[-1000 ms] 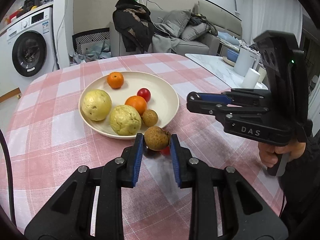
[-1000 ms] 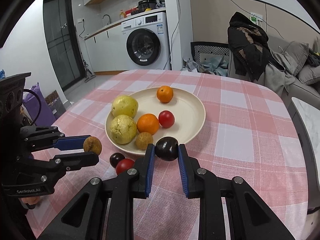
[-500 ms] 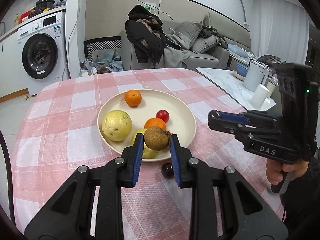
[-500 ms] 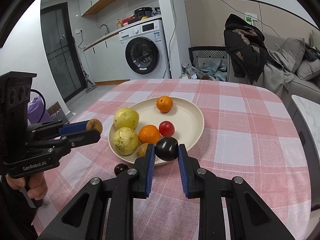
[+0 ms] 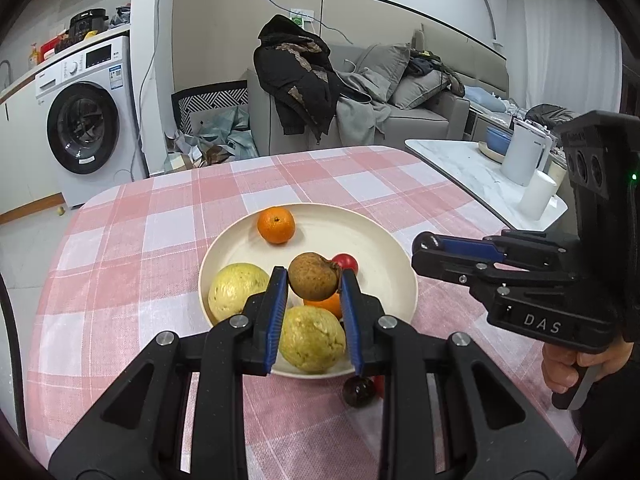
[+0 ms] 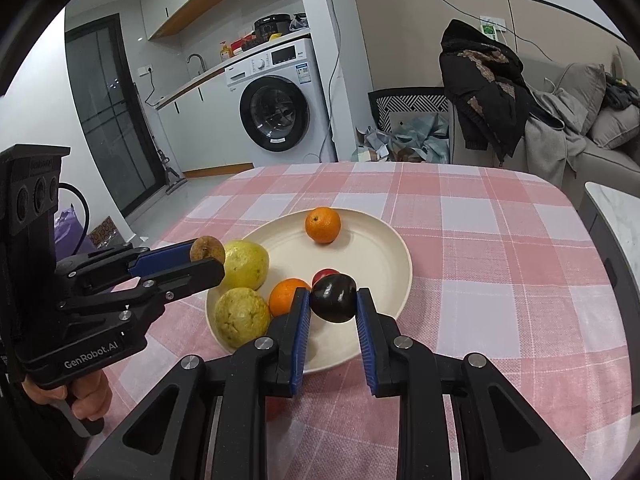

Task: Organize fruits
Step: 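Carry the plum and kiwi onto the cream plate and open both grippers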

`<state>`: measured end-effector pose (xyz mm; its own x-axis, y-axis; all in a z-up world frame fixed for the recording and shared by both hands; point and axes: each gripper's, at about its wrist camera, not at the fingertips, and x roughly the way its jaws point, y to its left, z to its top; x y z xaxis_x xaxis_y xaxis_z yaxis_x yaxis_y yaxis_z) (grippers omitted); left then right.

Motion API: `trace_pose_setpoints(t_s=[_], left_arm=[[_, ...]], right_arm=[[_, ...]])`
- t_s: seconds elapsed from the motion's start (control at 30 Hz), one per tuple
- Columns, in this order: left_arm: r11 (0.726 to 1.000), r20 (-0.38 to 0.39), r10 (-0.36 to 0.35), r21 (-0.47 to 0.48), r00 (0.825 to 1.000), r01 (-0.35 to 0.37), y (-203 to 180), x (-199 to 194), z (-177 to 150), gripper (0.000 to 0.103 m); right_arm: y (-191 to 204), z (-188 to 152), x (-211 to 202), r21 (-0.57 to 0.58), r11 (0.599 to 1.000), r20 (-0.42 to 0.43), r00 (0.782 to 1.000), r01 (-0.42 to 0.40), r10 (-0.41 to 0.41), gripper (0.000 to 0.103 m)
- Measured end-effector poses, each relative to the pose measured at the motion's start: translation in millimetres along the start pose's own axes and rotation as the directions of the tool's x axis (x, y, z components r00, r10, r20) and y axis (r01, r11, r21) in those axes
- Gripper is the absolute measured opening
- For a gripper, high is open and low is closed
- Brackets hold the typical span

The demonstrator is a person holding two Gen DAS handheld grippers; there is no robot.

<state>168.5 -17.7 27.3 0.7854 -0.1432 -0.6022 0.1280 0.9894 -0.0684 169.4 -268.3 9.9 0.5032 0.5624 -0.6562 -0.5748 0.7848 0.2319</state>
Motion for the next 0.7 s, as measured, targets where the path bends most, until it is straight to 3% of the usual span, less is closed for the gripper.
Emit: trace_pose_setpoints(t_s=[0.37,0.7], left_arm=[[0.999,-0.032,0.034,-0.010,0.999,-0.034,9,41,5,0.024],[0.998,-0.033,0.055,0.008,0.998,-0.055,10,54,2,0.024]], right_arm=[[-7,-6,13,0.044,0.999,-0.028,1.000,-0.002,0.003,0.024],[-4,-11,25,0.039,0.999,-0.046,0.999,-0.018,0.019,0.024]])
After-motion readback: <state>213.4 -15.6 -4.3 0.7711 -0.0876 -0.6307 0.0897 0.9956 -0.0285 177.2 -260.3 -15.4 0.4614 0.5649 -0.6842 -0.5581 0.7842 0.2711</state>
